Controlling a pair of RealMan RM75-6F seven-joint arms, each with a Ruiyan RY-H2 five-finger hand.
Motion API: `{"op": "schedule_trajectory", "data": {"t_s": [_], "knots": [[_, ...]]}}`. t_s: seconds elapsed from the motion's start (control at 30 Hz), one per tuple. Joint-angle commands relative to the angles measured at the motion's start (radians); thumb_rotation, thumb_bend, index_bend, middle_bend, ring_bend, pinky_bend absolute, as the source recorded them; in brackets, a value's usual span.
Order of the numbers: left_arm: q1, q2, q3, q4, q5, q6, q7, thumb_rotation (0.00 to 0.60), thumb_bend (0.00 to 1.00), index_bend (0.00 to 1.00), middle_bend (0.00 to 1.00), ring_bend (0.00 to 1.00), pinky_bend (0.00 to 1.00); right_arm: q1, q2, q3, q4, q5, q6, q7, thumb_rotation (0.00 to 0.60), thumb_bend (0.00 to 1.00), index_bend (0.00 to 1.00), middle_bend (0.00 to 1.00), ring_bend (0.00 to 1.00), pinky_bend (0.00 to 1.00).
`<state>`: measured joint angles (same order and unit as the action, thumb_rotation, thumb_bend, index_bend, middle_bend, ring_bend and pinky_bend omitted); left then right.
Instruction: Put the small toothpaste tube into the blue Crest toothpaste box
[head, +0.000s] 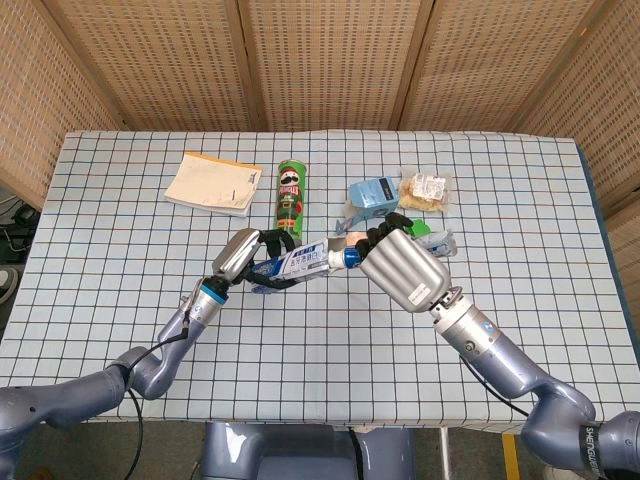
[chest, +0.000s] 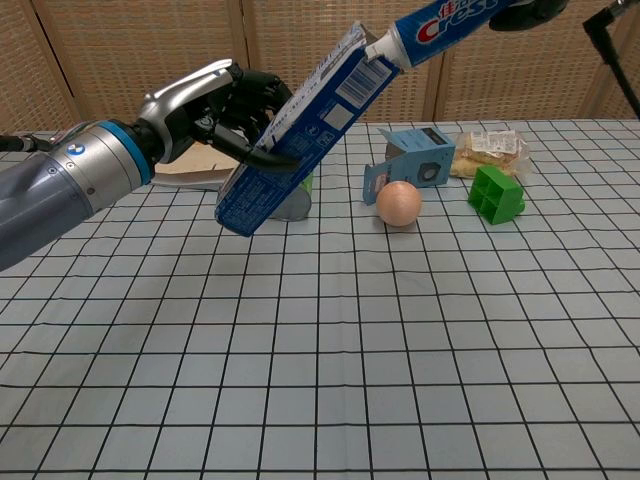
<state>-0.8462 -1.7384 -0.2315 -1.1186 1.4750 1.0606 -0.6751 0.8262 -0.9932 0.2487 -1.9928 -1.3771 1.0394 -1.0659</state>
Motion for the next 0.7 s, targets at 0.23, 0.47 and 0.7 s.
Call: {"op": "schedule_trajectory", "data": {"t_s": [0.23, 0.47, 0.7], "knots": [[-0.014, -0.01, -0.008, -0.021, -0.017, -0.013, 0.015, 0.6, 0.05, 0.62, 0.54, 0.57, 0.55, 0.029, -0.015, -0.009, -0.003, 0.014, -0.01, -0.098, 0.6, 0.63, 0.67, 0.68, 0.68, 0.59], [-0.035, -0.041, -0.025, -0.045, -0.036, -0.025, 0.024, 0.6, 0.08, 0.64, 0.54, 0.57, 0.55, 0.047, -0.022, -0.021, -0.007, -0.042, -0.003, -0.18, 0.6, 0.6, 0.6, 0.63, 0.66, 0.59], [-0.047, -0.084, -0.045, -0.075, -0.071, -0.04, -0.002, 0.6, 0.1, 0.72, 0.58, 0.57, 0.55, 0.047, -0.026, -0.027, 0.012, -0.15, 0.037, -0.214, 0.6, 0.09, 0.03, 0.11, 0.25, 0.28]]}}
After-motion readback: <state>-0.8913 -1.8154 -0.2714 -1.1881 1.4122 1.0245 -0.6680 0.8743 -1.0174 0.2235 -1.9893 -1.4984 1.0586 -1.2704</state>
